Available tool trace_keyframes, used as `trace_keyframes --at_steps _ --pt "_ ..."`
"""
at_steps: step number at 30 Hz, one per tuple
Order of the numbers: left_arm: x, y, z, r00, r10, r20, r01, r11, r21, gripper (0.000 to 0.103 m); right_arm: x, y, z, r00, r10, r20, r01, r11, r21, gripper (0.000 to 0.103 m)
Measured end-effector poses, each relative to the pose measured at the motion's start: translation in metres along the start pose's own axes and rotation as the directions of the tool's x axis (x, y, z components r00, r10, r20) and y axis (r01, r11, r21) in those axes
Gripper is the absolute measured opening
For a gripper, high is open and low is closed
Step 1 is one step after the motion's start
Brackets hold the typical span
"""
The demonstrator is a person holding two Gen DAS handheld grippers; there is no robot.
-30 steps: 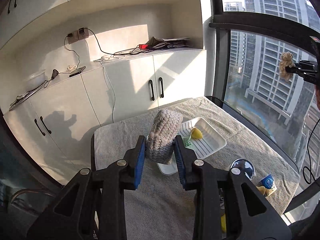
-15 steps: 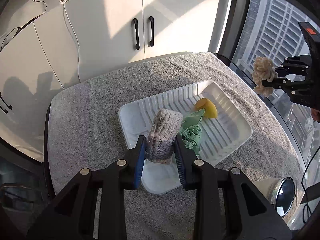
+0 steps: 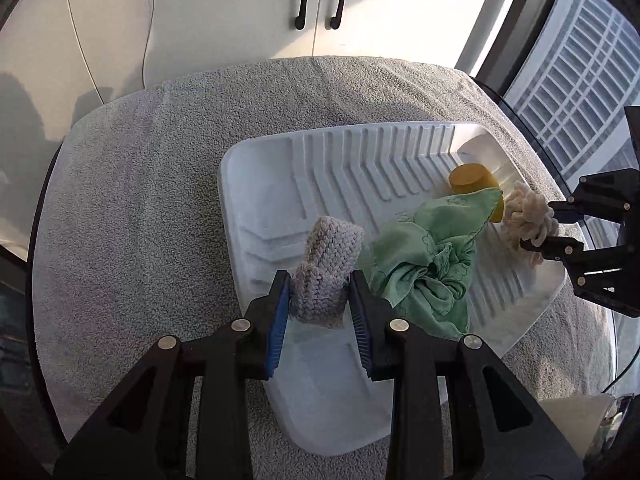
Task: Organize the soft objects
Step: 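Open both tools to release the pad and loofah into the tray, then move both open tools back toward the remaining items on the table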
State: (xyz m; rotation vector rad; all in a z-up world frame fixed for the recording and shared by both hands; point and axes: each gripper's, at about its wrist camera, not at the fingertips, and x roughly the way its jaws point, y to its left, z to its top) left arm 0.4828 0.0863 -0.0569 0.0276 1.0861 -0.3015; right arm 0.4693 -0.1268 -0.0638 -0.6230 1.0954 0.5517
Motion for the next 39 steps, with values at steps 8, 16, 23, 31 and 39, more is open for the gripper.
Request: trace_keyframes --at_steps 8,16,23,31,39 --pt "-0.01 -0.001 0.0 0.999 -0.036 0.04 0.037 0.999 -0.018 0.061 -0.002 -0.002 0.0 1.0 -0.013 0.025 0.012 0.998 0.054 0.051" --pt "-0.025 0.0 0.0 0.994 -0.045 0.101 0.051 0.997 -0.061 0.074 -0.011 -0.005 0.001 0.998 -0.011 0.067 0.005 0.996 0.089 0.066" --pt "-0.071 0.006 0.006 0.973 -0.075 0.216 0.096 0.991 -0.092 0.096 -0.055 -0.017 -0.002 0.982 -0.006 0.188 -0.02 0.99 0.136 0.085" --pt "-0.112 0.003 -0.007 0.955 -0.066 0.29 0.104 0.988 -0.117 0.103 -0.092 -0.028 -0.015 0.97 -0.033 0.24 -0.012 0.982 0.186 0.088" --pt "-0.201 0.0 -0.05 0.885 0.012 0.465 0.041 0.994 -0.102 0.103 -0.181 -0.031 -0.068 0.914 -0.067 0.4 -0.035 0.97 0.242 0.103"
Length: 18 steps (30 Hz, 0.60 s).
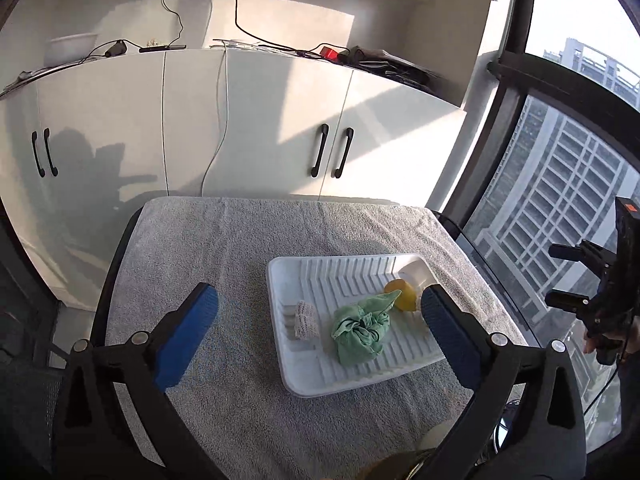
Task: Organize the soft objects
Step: 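Move both open tools back toward the remaining items on the table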
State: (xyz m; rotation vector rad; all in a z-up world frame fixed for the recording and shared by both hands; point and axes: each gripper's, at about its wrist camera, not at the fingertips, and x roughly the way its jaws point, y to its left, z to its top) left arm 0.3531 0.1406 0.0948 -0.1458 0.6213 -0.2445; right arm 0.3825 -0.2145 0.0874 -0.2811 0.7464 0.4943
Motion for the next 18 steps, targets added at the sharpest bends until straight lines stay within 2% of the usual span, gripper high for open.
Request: trace_keyframes --at_steps 5,9,13,16,18 --pt "-0.074 -0.01 -0.026 0.993 0.014 0.114 -0.018 0.999 0.039 0.103 -0.085 0.005 -0.033 0.99 -0.035 0.134 0.034 0.999 0.011 0.103" --pt "-0.12 -0.032 -0.075 0.988 -0.007 0.155 -0.005 0.997 0.078 0.103 -0.145 0.022 -0.081 0.971 -0.014 0.241 0.001 0.999 0.053 0.103" --pt "-0.137 -0.052 -0.137 0.992 -0.032 0.12 0.024 0.998 0.062 0.103 -0.173 0.054 -0.142 0.959 -0.041 0.28 0.021 0.997 0.074 0.103" --pt "-0.142 -0.062 -0.18 0.996 -0.04 0.079 0.037 0.999 0.032 0.103 -0.176 0.08 -0.186 0.961 -0.054 0.271 0.027 0.994 0.103 0.103" --pt "-0.147 -0.067 -0.206 0.997 -0.021 0.073 0.021 1.0 0.002 0.103 -0.172 0.095 -0.211 0.966 -0.046 0.254 0.011 0.991 0.135 0.103"
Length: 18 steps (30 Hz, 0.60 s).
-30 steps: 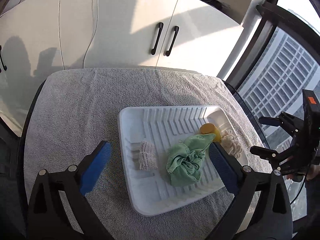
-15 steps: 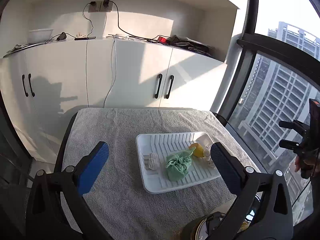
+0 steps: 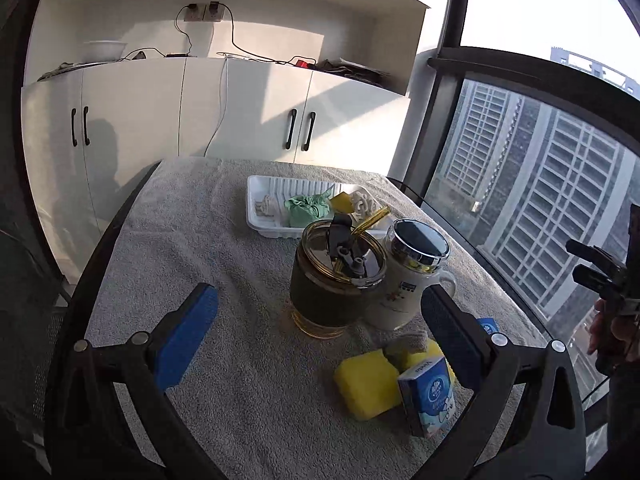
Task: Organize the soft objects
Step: 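Move both open tools back toward the remaining items on the table, then lower the left tool onto a blue tissue pack while the right tool approaches another tissue pack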
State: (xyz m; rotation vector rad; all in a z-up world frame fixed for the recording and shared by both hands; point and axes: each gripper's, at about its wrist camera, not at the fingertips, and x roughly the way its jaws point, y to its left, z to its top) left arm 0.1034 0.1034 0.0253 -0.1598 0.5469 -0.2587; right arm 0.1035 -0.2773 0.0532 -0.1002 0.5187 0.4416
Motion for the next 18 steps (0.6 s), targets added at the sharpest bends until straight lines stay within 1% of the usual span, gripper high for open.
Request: trace_keyframes --at_steps 3,6,7,11,14,16,18 --pt "-0.009 -0.011 -0.032 0.999 0.02 -0.027 -0.02 1.0 -0.005 0.103 -0.002 0.013 -0.036 0.999 -0.02 -0.036 0.022 0.998 0.056 0.103" --pt "-0.013 -0.026 -0.059 0.997 0.037 -0.069 -0.037 0.999 -0.005 0.103 -0.002 0.019 -0.064 0.997 -0.018 -0.076 0.029 0.989 0.143 0.103" --pt "-0.013 -0.031 -0.067 0.996 0.031 -0.082 -0.032 0.999 -0.007 0.103 -0.001 0.019 -0.07 0.996 -0.023 -0.089 0.038 0.985 0.171 0.103" --pt "-0.006 -0.063 -0.086 0.993 0.005 -0.116 -0.001 0.999 0.038 0.103 0.001 0.013 -0.084 0.993 -0.044 -0.107 0.072 0.959 0.273 0.103" --pt "0.003 -0.083 -0.093 0.991 -0.034 -0.129 0.041 0.998 0.051 0.103 0.008 0.011 -0.088 0.99 -0.076 -0.121 0.11 0.948 0.3 0.103" --pt "0.014 -0.094 -0.094 0.988 -0.049 -0.144 0.059 0.996 0.068 0.103 0.015 0.009 -0.09 0.988 -0.068 -0.136 0.109 0.942 0.318 0.103" --pt "0.027 -0.101 -0.096 0.983 -0.068 -0.171 0.08 0.995 0.063 0.103 0.021 0.008 -0.094 0.986 -0.063 -0.152 0.11 0.938 0.327 0.103"
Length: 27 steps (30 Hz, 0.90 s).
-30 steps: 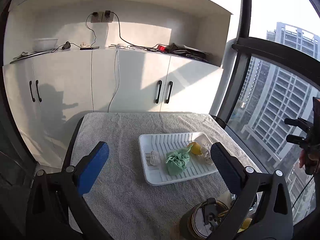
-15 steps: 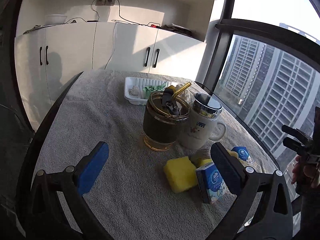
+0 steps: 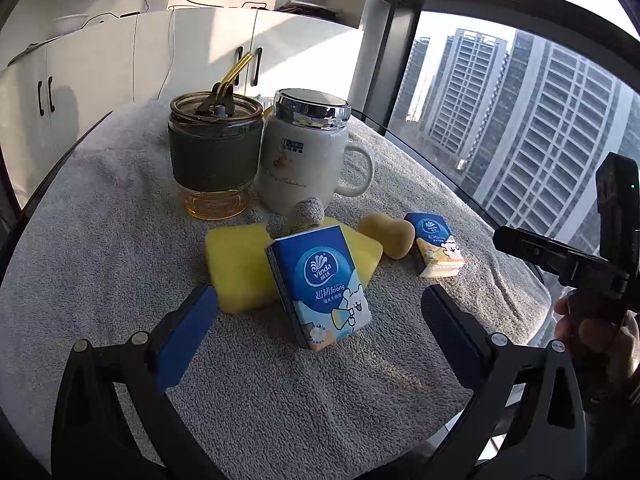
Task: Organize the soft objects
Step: 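Lower the left tool onto a blue tissue pack while the right tool approaches another tissue pack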
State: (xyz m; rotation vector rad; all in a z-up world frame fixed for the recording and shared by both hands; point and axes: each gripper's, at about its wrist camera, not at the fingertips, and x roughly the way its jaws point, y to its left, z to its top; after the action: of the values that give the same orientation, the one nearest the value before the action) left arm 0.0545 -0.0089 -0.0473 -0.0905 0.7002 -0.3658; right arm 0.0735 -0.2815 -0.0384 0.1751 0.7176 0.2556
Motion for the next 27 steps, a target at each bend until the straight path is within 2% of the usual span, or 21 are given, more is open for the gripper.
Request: trace_keyframes --at_steps 4,10,13,21,23,25,27 --pt "0.028 -0.002 -0.001 0.996 -0.006 -0.085 0.002 0.999 -0.046 0.103 0.009 0.0 -0.003 1.0 -0.006 -0.026 0.006 1.0 -0.021 0.103" --pt "0.043 0.009 -0.005 0.991 0.0 -0.135 -0.019 0.99 -0.137 0.103 0.022 0.0 -0.001 0.998 -0.021 -0.056 0.018 0.998 -0.055 0.103" --pt "0.05 0.009 -0.008 0.987 0.017 -0.159 -0.039 0.989 -0.139 0.103 0.035 0.002 -0.003 0.996 -0.01 -0.092 0.004 0.998 -0.061 0.101" --pt "0.052 0.007 -0.01 0.988 0.042 -0.147 -0.061 0.989 -0.131 0.102 0.059 0.009 -0.004 0.987 -0.023 -0.157 0.015 0.998 -0.055 0.098" --pt "0.053 0.006 -0.01 0.989 0.045 -0.144 -0.064 0.99 -0.128 0.102 0.063 0.01 -0.003 0.985 -0.05 -0.165 0.039 0.997 -0.066 0.098" --pt "0.053 0.006 -0.011 0.988 0.052 -0.143 -0.069 0.99 -0.121 0.102 0.066 0.011 -0.004 0.982 -0.054 -0.181 0.044 0.997 -0.064 0.092" --pt "0.053 0.005 -0.012 0.988 0.059 -0.141 -0.076 0.991 -0.114 0.102 0.067 0.011 -0.005 0.98 -0.056 -0.19 0.045 0.997 -0.061 0.092"
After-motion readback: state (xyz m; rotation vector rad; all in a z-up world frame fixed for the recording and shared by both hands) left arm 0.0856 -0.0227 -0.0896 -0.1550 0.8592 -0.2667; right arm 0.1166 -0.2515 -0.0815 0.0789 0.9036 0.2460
